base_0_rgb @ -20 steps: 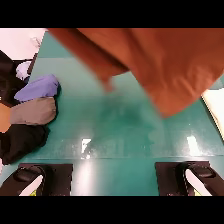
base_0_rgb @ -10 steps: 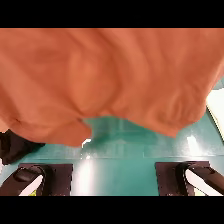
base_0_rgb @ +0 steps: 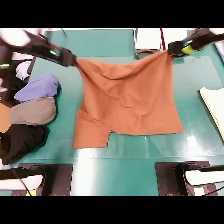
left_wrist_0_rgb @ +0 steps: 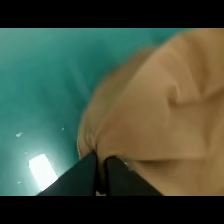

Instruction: Fold the shirts.

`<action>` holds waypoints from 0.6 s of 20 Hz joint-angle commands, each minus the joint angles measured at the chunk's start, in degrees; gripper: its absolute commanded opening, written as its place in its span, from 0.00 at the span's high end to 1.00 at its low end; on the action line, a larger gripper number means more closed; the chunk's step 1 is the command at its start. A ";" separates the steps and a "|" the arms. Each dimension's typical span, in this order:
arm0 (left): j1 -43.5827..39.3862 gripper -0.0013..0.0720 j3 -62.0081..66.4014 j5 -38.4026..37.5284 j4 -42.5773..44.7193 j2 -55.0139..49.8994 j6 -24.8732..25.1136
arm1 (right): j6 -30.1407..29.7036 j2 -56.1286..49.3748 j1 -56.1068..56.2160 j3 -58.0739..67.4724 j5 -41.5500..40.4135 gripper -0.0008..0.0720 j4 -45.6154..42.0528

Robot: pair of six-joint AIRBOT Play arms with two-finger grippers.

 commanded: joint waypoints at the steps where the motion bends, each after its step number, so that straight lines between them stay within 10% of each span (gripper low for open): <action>1: 0.00 0.94 0.07 4.33 4.13 -12.44 -2.82 | 0.04 -9.73 0.44 2.12 -3.50 0.97 0.42; 4: 0.11 0.93 0.09 4.24 5.11 -14.47 -4.35 | 0.02 -12.28 0.44 4.37 -2.36 0.96 0.46; 6: 0.11 0.38 0.85 3.34 7.56 -13.64 -4.85 | -1.07 -12.24 -0.28 6.36 -1.88 0.46 0.42; 12: 4.74 0.40 -6.29 -6.27 8.44 -2.03 -6.99 | -3.89 -3.30 -6.58 -2.34 9.49 0.45 0.57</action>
